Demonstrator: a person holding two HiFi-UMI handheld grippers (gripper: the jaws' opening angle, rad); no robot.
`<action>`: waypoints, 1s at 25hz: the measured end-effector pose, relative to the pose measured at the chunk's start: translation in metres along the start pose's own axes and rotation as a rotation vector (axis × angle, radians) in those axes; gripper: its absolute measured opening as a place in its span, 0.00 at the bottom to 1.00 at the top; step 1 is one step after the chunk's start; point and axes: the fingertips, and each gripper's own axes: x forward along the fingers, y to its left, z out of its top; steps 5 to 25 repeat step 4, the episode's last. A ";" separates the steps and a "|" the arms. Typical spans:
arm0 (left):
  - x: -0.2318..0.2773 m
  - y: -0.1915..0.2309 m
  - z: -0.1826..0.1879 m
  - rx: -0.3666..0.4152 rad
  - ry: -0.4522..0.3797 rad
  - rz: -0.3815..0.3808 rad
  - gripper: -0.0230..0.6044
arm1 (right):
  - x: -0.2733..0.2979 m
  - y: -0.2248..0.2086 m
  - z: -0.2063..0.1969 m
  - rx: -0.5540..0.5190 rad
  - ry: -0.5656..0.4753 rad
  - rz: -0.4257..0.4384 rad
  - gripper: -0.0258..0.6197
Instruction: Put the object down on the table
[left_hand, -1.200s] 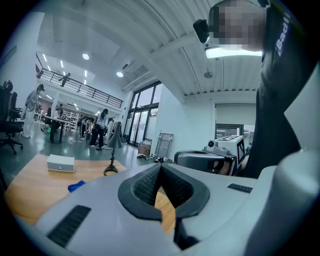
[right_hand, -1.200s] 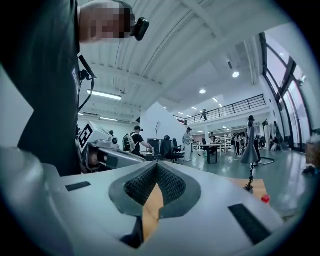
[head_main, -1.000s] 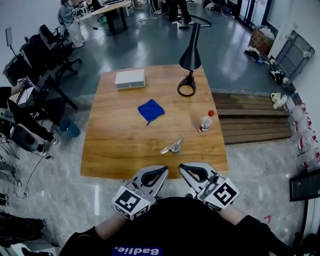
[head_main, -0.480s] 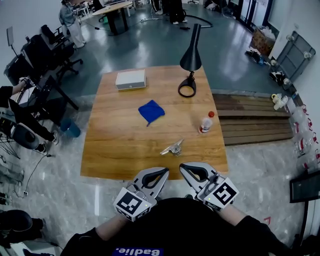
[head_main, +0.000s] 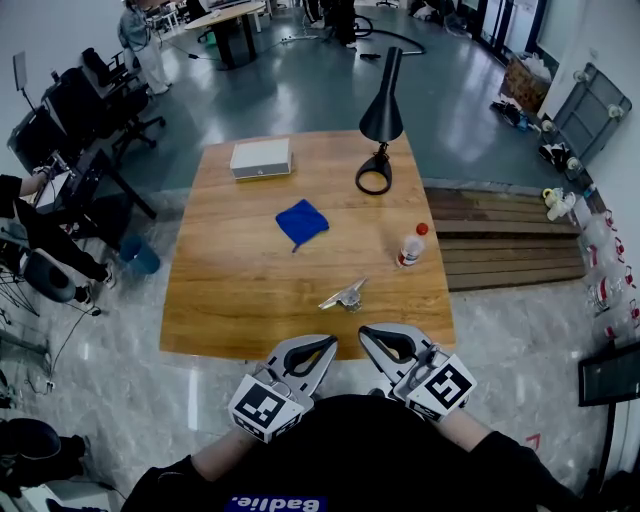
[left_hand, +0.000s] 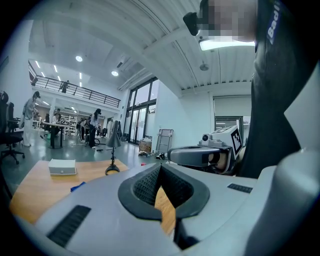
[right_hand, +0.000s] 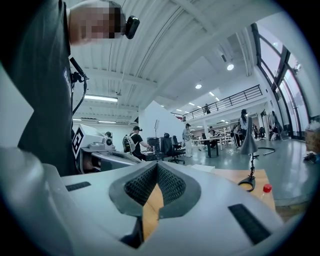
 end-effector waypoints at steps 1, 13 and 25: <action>0.001 0.000 0.000 -0.002 -0.001 0.001 0.05 | 0.000 -0.001 -0.001 0.005 0.002 -0.002 0.05; 0.001 0.000 0.002 -0.011 -0.003 0.007 0.05 | 0.000 -0.002 -0.003 0.023 0.010 -0.004 0.05; 0.001 0.000 0.002 -0.011 -0.003 0.007 0.05 | 0.000 -0.002 -0.003 0.023 0.010 -0.004 0.05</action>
